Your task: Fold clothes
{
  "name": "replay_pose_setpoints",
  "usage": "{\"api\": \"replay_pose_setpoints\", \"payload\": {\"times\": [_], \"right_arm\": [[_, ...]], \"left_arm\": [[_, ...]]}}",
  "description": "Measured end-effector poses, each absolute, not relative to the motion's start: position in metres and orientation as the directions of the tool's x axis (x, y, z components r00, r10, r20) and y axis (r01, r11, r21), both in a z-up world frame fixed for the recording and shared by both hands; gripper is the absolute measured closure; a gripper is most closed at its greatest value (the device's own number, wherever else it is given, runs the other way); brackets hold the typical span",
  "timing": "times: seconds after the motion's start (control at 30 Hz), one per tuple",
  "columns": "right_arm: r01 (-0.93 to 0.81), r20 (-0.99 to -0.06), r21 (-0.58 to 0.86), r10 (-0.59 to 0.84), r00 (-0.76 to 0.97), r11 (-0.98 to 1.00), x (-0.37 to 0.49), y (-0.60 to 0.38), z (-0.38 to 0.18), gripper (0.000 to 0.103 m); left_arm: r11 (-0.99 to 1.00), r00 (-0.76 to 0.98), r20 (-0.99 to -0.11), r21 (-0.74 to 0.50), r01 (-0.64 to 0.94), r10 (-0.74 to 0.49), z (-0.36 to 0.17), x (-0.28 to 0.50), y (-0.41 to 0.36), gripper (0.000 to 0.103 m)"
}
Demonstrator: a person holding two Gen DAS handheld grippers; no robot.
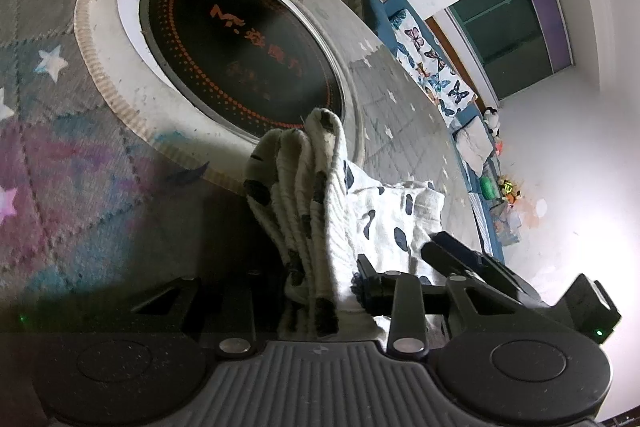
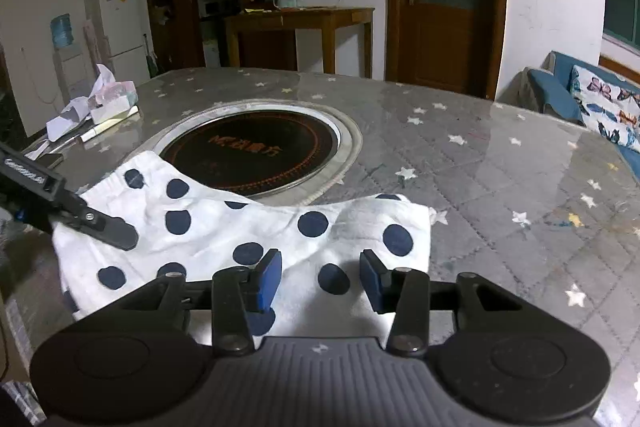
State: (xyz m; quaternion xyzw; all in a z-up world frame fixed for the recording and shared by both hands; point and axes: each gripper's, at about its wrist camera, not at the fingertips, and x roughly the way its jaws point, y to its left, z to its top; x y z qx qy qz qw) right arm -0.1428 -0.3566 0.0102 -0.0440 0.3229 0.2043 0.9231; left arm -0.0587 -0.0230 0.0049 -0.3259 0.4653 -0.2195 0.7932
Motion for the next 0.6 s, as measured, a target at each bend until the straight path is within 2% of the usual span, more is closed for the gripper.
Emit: {"api": "replay_pose_setpoints", "payload": {"times": [0.17, 0.4, 0.6], "right_arm": [[-0.4, -0.642, 0.045, 0.333, 0.691, 0.916, -0.138, -0.357, -0.003, 0.058], [-0.365, -0.604, 0.033, 0.31, 0.734, 0.93, -0.134, -0.363, 0.01, 0.058], [-0.333, -0.629, 0.032, 0.278, 0.726, 0.942, -0.112, -0.367, -0.001, 0.058]], "left_arm": [[0.702, 0.475, -0.598, -0.71, 0.059, -0.645, 0.007, -0.06, -0.024, 0.068], [0.71, 0.477, -0.602, -0.701, 0.069, -0.64, 0.008, -0.06, -0.025, 0.068], [0.712, 0.477, -0.603, -0.698, 0.073, -0.64, 0.009, -0.061, -0.026, 0.067]]}}
